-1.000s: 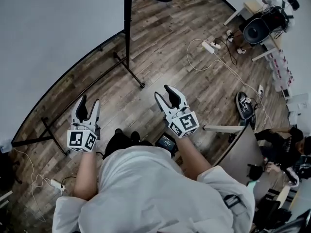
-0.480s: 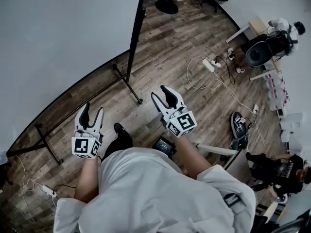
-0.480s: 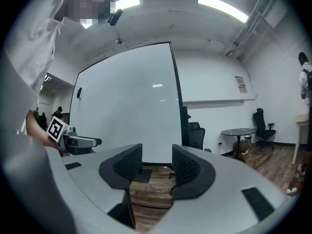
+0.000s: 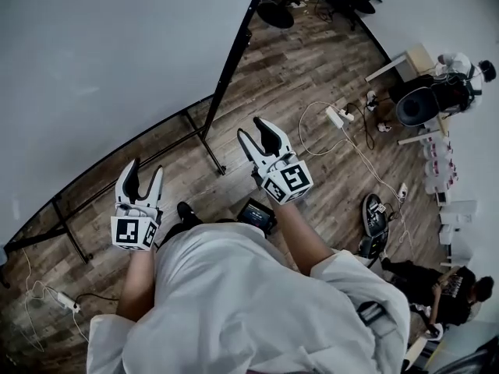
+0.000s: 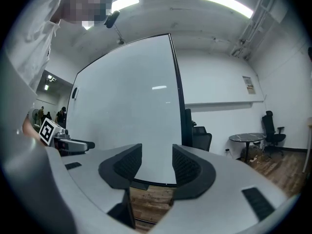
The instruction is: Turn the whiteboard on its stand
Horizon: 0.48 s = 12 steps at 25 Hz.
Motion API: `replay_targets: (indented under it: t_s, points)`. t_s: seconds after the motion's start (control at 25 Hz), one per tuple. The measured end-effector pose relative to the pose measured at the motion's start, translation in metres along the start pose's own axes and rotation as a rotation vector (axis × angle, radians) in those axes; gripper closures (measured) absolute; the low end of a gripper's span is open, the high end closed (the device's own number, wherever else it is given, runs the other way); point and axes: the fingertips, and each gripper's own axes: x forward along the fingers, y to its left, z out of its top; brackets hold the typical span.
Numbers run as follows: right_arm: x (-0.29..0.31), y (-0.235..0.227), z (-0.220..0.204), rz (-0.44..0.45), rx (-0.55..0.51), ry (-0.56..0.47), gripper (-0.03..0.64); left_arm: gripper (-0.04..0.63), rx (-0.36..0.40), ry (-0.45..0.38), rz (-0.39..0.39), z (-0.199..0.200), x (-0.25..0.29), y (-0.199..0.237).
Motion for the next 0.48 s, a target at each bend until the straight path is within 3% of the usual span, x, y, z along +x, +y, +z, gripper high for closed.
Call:
replay_targets:
  t_s: [0.36,0.48]
  points:
    - [0.043,-0.040,0.019,0.040,-0.018,-0.038,0.413,0.356,-0.011,-0.006,0.075,0.007,0.010,0.016]
    - [0.059,-0.058,0.026,0.089,-0.019,-0.059,0.375,0.356,0.001,0.009,0.107,0.005,0.019,0.015]
